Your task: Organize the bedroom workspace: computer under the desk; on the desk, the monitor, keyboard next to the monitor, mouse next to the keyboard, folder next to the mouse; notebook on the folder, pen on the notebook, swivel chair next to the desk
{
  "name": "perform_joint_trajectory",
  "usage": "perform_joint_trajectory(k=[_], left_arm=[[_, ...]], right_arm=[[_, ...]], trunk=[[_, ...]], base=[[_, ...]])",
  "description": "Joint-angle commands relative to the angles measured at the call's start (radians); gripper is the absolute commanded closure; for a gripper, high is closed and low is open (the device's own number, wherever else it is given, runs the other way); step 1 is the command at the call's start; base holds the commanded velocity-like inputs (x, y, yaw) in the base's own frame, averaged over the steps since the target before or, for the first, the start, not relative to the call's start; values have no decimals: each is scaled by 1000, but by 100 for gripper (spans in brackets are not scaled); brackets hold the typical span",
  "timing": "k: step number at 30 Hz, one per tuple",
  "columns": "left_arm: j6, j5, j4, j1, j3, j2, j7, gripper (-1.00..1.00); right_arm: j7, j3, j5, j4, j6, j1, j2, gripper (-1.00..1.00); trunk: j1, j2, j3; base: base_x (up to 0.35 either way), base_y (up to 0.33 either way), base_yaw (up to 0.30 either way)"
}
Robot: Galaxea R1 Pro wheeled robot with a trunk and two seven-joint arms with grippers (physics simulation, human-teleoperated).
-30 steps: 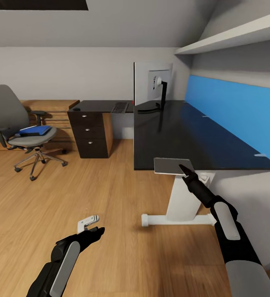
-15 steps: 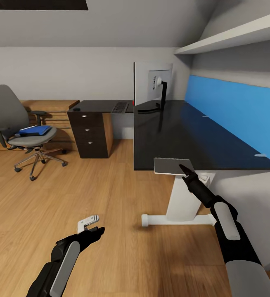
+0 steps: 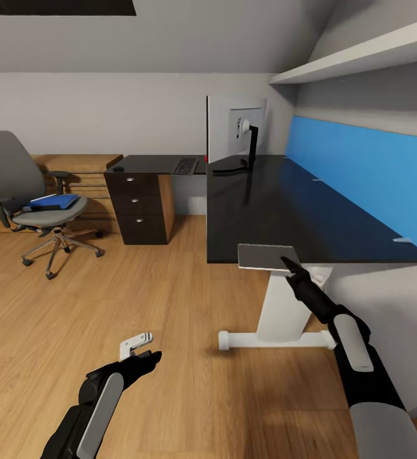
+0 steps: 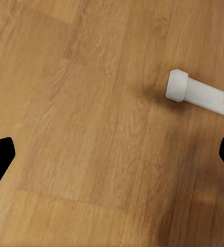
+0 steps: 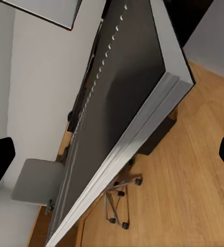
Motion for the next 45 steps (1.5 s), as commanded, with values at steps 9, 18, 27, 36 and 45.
perform_joint_trajectory(k=[9, 18, 27, 36, 45], left_arm=[[2, 11, -1, 0, -1, 0, 10, -100], [2, 12, 0, 0, -1, 0, 9, -100], [2, 12, 0, 0, -1, 0, 9, -100], [2, 12, 0, 0, -1, 0, 9, -100], [2, 13, 0, -1, -1, 0, 9, -100]], right_arm=[[1, -5, -3, 2, 6, -1, 0, -100], [0, -5, -4, 2, 6, -1, 0, -100], [0, -6, -5, 2, 6, -1, 0, -100], [0, -6, -5, 2, 6, -1, 0, 100], [0, -5, -5, 2, 6, -1, 0, 100]], trunk=[[0, 0, -1], [0, 0, -1], [0, 0, -1], [0, 0, -1], [0, 0, -1]], base=[[6, 0, 0], [79, 0, 0], [10, 0, 0], [0, 0, 0], [0, 0, 0]])
